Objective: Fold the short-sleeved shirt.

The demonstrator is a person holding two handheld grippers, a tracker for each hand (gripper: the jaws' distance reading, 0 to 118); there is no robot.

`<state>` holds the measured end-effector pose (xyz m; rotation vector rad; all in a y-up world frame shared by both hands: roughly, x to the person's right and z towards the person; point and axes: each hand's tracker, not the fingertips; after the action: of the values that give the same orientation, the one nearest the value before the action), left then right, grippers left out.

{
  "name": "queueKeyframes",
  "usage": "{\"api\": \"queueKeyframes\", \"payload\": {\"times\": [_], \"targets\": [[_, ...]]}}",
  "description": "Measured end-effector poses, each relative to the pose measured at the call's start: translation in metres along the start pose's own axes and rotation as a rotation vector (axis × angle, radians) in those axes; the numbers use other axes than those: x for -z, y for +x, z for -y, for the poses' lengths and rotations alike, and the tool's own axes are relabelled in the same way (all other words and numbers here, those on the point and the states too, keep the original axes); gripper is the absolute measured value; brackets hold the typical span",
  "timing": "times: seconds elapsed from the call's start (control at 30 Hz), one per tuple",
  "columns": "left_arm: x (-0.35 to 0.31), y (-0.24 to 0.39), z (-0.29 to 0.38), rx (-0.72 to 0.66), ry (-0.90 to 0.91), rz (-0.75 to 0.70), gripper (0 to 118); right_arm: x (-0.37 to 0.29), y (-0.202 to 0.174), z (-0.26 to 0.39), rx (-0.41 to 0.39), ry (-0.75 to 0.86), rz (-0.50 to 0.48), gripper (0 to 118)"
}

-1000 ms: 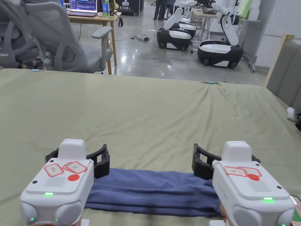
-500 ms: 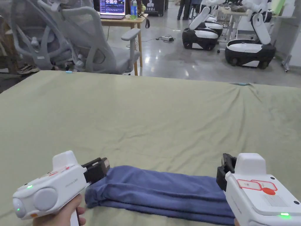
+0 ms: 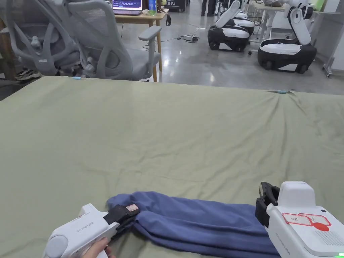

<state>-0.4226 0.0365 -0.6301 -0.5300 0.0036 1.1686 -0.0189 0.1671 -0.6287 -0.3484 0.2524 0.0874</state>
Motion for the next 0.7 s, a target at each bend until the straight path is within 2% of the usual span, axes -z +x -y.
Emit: {"api": "queueKeyframes", "payload": {"times": [0.07, 0.17, 0.27, 0.37, 0.43, 0.5, 0.63, 0.7], "targets": [[-0.019, 0.012, -0.011, 0.097, 0.075, -0.065, 12, 0.003, 0.002, 0.001, -0.009, -0.004, 0.008, 0], [-0.035, 0.032, -0.033, 0.36, 0.175, -0.218, 12, 0.005, 0.003, 0.004, 0.018, -0.009, 0.007, 0], [-0.038, 0.051, -0.038, 0.605, 0.152, -0.317, 12, 0.004, 0.003, 0.006, 0.025, -0.012, 0.005, 0], [-0.039, 0.105, 0.004, 0.9, 0.144, -0.329, 12, 0.003, 0.003, 0.011, 0.006, -0.009, 0.016, 0], [-0.026, 0.142, 0.05, 1.193, 0.092, -0.329, 12, 0.001, 0.007, 0.012, 0.018, -0.011, 0.019, 0], [-0.008, 0.166, 0.097, 1.43, 0.032, -0.329, 12, -0.003, 0.011, 0.014, 0.027, -0.011, 0.021, 0], [0.036, 0.186, 0.177, 1.593, -0.168, -0.338, 12, -0.012, 0.019, 0.019, 0.016, -0.005, 0.036, 0], [0.064, 0.174, 0.205, 1.572, -0.243, -0.356, 12, -0.015, 0.027, 0.021, 0.021, -0.013, 0.035, 0]]}}
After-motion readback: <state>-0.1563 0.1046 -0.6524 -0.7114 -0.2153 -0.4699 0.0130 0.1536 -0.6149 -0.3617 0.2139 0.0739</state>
